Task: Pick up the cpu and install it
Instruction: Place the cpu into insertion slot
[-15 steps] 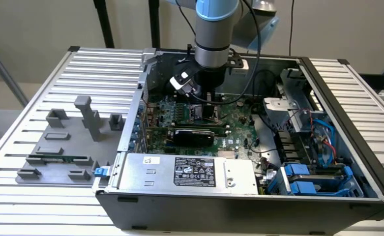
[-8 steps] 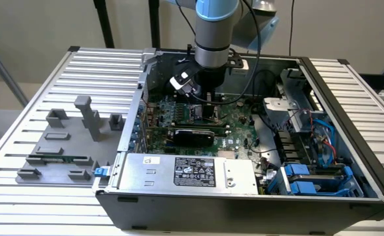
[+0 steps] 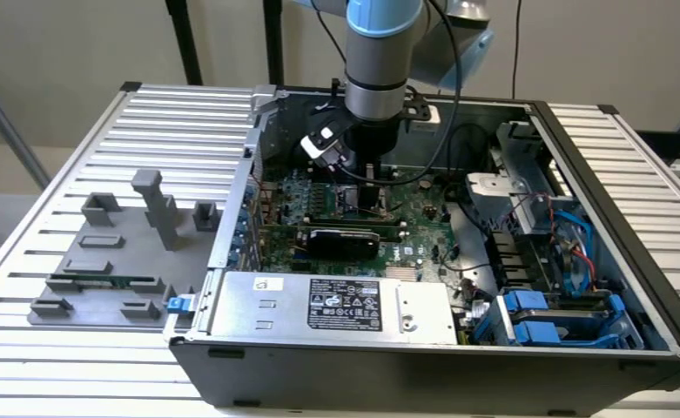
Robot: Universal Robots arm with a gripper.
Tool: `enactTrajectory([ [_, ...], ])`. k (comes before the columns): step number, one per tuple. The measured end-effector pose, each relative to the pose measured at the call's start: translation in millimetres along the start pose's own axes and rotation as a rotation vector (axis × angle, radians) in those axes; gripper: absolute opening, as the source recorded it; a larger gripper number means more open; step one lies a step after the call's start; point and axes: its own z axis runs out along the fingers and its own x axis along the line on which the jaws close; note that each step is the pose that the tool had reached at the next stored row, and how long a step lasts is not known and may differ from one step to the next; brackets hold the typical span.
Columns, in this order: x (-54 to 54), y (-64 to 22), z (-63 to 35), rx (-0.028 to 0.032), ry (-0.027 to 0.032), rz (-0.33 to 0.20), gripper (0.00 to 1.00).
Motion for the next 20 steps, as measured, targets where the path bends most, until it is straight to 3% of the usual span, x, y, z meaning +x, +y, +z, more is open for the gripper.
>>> enactTrajectory([
  [20, 1.6, -0.2, 2.6, 0.0, -0.003, 0.0, 0.55],
])
